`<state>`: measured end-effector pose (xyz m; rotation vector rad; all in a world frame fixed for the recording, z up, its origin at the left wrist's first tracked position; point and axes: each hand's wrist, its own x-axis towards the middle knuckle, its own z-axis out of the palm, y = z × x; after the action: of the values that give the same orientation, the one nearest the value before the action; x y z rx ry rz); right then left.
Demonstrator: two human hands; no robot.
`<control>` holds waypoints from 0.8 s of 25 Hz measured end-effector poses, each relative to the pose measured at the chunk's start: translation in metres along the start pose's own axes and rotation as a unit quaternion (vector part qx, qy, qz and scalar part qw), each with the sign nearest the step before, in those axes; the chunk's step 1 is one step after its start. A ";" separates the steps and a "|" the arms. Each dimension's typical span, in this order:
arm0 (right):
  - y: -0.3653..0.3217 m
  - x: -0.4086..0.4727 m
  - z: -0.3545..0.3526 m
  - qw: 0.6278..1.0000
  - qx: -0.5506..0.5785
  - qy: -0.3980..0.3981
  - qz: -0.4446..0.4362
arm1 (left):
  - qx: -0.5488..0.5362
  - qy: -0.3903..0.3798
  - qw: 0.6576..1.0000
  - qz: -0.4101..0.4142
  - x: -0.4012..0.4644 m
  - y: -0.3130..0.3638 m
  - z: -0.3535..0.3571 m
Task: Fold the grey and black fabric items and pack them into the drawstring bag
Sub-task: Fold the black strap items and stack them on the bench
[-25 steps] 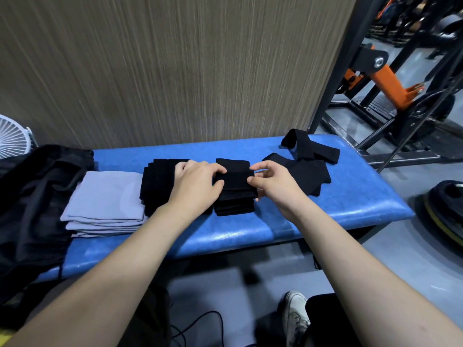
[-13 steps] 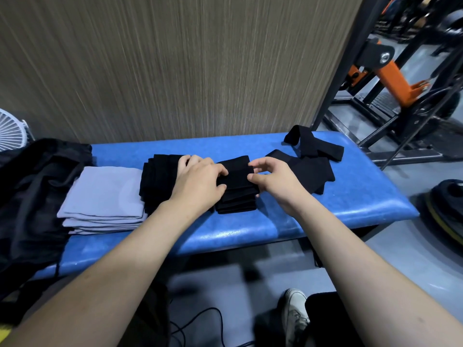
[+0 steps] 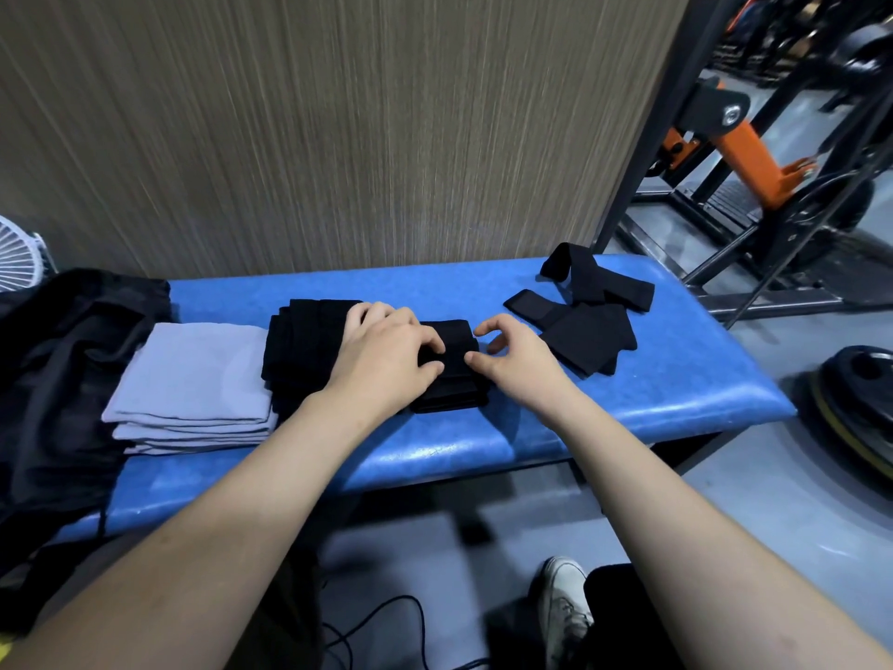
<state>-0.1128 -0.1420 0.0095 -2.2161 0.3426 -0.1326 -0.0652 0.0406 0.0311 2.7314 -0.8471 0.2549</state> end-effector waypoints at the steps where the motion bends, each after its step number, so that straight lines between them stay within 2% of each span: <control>1: 0.000 -0.001 0.000 1.000 0.008 -0.013 0.005 | 0.000 -0.009 1.000 0.008 0.000 0.001 0.000; 5: -0.001 0.003 0.002 0.999 0.028 -0.036 0.011 | 0.024 -0.047 0.998 0.030 -0.003 0.004 -0.002; 11: -0.003 0.003 0.000 0.996 0.060 -0.063 0.015 | 0.036 -0.045 0.998 0.022 -0.004 0.001 -0.004; 15: 0.000 -0.004 -0.015 0.999 0.003 -0.045 -0.011 | -0.008 0.001 1.000 0.022 0.001 0.011 0.000; 20: 0.019 -0.014 -0.051 0.991 -0.132 0.003 -0.035 | -0.043 0.059 0.997 0.026 0.020 0.037 0.011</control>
<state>-0.1413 -0.1878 0.0266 -2.4909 0.2989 -0.1382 -0.0690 -0.0024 0.0332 2.5902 -0.8768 0.3773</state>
